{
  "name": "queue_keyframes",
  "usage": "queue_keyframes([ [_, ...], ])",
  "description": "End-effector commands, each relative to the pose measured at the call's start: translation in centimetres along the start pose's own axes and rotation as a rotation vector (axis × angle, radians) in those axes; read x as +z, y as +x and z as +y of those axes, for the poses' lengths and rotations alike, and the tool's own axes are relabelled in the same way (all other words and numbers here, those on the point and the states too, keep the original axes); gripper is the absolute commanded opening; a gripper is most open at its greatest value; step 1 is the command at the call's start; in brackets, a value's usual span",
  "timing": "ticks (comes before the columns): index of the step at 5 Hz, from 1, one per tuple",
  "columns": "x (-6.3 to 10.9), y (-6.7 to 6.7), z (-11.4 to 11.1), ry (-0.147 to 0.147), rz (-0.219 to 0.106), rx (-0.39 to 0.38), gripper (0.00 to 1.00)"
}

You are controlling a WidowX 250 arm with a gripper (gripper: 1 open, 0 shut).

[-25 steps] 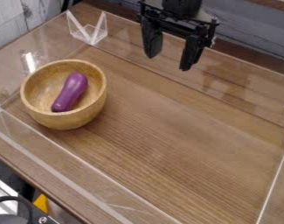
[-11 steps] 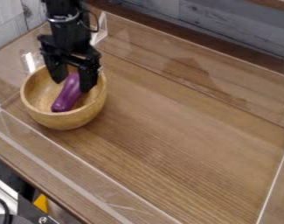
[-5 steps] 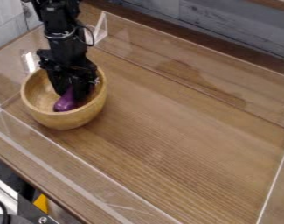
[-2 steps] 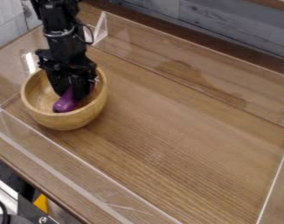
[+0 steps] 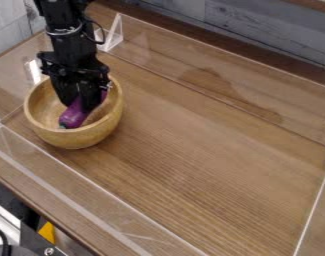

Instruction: Remove the purple eggplant from inside the brown bowl and put it on the table

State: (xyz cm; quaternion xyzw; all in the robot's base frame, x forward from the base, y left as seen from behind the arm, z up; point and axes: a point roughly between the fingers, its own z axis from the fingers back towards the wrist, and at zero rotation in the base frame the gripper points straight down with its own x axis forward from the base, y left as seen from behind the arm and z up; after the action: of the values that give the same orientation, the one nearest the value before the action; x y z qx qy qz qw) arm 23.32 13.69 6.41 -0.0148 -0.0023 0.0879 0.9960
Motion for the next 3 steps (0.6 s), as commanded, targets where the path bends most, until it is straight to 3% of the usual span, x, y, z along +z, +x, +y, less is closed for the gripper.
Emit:
queue_keyframes([
  [1,2.61,0.86,0.54,0.023,-0.078,0.013,0.0],
  [3,3.58,0.8,0.42,0.02,-0.089,0.02,0.0],
])
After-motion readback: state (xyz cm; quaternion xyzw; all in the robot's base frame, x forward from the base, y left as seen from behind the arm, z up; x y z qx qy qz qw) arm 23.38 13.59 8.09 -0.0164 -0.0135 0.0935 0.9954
